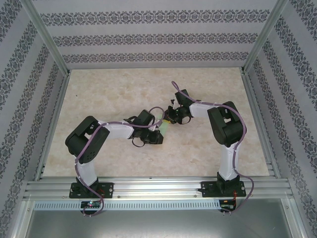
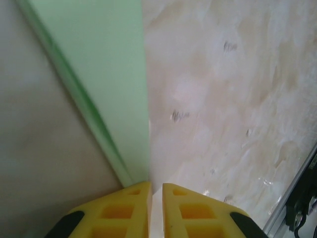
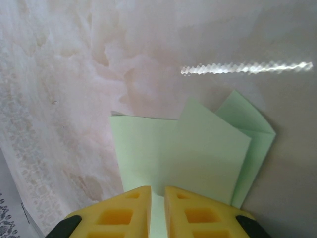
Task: Fold a paper plane with a square sheet of paper (fold left side to right side)
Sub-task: Fold the wing for the fifth time at the center of the table.
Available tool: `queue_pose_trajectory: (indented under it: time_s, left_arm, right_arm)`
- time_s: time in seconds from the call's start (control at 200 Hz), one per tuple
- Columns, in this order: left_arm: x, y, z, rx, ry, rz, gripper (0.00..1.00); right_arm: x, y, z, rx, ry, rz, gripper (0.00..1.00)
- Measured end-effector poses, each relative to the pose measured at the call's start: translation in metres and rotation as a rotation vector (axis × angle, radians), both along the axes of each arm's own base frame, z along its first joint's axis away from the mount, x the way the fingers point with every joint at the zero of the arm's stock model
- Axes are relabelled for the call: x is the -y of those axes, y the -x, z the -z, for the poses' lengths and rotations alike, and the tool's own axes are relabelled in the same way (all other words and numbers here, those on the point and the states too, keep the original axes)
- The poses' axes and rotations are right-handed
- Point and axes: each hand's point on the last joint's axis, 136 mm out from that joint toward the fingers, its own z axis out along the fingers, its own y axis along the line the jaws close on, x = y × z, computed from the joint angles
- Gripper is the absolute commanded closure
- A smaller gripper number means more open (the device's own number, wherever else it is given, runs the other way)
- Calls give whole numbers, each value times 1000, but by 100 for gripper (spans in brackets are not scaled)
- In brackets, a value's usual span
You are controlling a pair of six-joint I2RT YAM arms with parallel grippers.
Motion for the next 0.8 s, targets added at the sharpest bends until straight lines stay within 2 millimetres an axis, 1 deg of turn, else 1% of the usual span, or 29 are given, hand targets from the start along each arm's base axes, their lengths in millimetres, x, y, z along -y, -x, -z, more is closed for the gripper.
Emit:
queue_pose_trajectory:
  time_s: [0.065,0.145,0.195,0.285,0.39,0.445,0.505,0.639,0.699,0.749,0.799]
  left_arm:
    - [-4,9,-1,-25,-17,8,84]
    - [-8,14,-8,-32,-24,10,84]
    - [-9,15,-16,-25,-19,10,84]
    - [-11,12,-36,-1,0,1,85]
    - [-19,-4,-62,64,16,-45,85]
    - [-30,-17,-74,115,1,-93,83]
    - [-42,-30,-86,173,-25,-149,79]
    - [-75,-55,-108,310,-132,-297,65]
    - [-88,-63,-115,364,-177,-364,58]
    - [-98,-69,-119,392,-209,-419,55]
    - [-106,-73,-122,415,-239,-459,52]
  right_arm:
    - [0,0,0,3,0,-2,82]
    - [-1,-1,-1,5,-1,-5,80]
    - [-1,-1,-2,8,0,-7,79]
    - [1,-5,-5,24,17,-12,73]
    - [9,-13,-11,52,54,-3,68]
    - [14,-16,-18,69,76,5,66]
    - [21,-19,-29,96,95,13,63]
    - [36,-19,-66,177,150,31,57]
    - [41,-16,-81,210,179,33,52]
    - [41,-11,-88,231,208,26,48]
    - [36,-3,-92,237,235,12,45]
